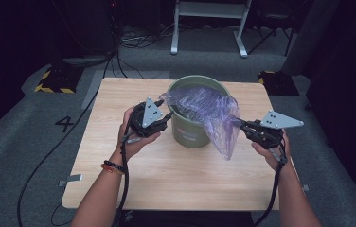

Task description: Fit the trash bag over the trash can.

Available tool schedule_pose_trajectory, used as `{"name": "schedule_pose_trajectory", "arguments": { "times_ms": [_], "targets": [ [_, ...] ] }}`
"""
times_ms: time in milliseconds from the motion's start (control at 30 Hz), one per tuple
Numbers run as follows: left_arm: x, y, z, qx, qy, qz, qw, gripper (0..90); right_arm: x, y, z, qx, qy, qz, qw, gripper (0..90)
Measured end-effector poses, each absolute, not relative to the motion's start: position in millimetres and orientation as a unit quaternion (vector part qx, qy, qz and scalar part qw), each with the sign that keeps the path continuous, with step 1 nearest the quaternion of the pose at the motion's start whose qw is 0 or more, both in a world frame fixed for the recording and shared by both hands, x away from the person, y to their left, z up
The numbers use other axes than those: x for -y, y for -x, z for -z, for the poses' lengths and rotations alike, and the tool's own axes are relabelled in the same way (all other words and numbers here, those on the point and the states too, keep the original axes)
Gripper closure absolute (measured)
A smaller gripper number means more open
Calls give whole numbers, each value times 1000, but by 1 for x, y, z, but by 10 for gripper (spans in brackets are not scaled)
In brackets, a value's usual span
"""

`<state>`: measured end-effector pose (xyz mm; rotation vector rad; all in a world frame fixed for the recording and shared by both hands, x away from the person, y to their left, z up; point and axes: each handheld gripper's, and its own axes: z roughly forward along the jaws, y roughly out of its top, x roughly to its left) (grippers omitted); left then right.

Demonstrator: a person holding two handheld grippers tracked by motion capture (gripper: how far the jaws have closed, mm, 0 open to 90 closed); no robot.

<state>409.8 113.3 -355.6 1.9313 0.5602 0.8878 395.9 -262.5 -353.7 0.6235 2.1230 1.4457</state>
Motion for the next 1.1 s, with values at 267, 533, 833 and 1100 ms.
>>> {"name": "schedule_pose_trajectory", "arguments": {
  "times_ms": [267,533,833,1100],
  "targets": [
    [-120,-410,358,-236,-778,-356,460,900,260,-394,354,-783,-226,-524,247,751],
    [-130,-404,366,-241,-785,-354,448,900,257,-376,337,-767,-225,-537,270,327],
    [-126,-386,374,-224,-792,-327,465,794,234,-349,314,-770,-200,-510,326,344],
    [-107,-367,387,-224,-799,-264,491,413,255,-339,305,-748,-217,-530,335,400]
  ]
}}
